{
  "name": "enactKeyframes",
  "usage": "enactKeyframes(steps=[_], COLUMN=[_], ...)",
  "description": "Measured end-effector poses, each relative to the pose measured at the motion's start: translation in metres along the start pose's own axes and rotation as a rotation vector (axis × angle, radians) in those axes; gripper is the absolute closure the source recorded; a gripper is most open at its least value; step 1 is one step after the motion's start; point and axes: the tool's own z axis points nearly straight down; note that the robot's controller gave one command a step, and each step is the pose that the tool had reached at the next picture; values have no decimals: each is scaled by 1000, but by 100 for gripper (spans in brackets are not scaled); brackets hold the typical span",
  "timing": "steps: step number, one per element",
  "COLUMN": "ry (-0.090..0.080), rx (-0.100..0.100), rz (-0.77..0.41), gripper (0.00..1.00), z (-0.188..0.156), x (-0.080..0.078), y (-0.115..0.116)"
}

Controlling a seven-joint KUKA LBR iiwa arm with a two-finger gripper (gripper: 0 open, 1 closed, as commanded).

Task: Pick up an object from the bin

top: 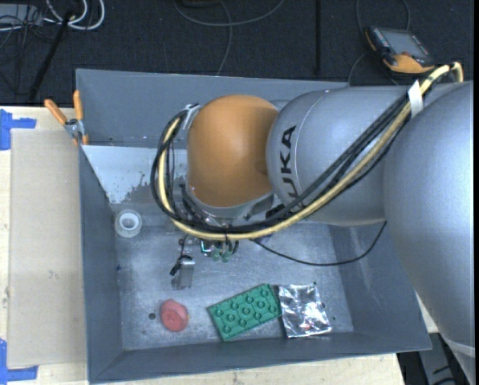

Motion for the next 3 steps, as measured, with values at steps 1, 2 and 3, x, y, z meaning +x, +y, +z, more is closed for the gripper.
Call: enactKeyframes(steps=[1,2,3], ry=[-5,-8,-6], rx=[0,-2,-1], rz=[-165,-50,177], gripper=[0,0,0], z=[100,69,70], x=[49,61,70], y=[5,-10,-19])
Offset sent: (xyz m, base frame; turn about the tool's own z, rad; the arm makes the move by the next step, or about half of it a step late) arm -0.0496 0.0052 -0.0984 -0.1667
